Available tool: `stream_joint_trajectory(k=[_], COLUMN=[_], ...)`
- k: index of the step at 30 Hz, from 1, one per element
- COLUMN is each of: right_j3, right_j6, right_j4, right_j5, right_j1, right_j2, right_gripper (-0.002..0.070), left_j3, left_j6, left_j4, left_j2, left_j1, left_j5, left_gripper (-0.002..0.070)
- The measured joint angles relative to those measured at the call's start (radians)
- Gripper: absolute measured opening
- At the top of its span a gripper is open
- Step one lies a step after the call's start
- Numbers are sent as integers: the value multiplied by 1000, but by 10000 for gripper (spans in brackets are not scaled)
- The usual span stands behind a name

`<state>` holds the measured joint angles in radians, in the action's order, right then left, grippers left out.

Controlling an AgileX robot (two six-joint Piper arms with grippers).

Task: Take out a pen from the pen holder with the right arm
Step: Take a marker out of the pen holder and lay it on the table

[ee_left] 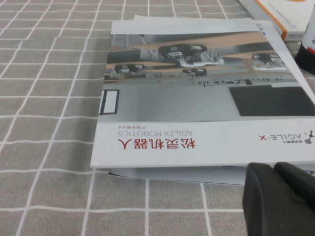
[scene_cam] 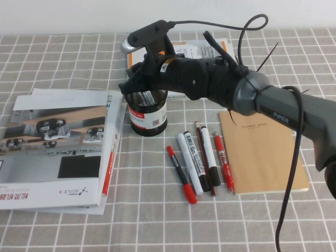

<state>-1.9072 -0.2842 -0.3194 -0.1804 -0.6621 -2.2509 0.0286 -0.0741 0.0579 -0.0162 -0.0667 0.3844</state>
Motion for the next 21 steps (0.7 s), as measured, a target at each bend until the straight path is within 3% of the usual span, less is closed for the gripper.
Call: stream_joint_trajectory(k=[9,21], right_j3=[0,0], right_j6=[0,0], right_j4=[1,1], right_j5=[-4,-22], right_j1=[0,0], right_j2=[2,7], right_gripper=[104,104], left_j3=[0,0], left_j6=[0,0], left_j4=[0,0], left_j2=[0,0], left_j1=[0,0], left_j5=[0,0], left_gripper=[-3,-3])
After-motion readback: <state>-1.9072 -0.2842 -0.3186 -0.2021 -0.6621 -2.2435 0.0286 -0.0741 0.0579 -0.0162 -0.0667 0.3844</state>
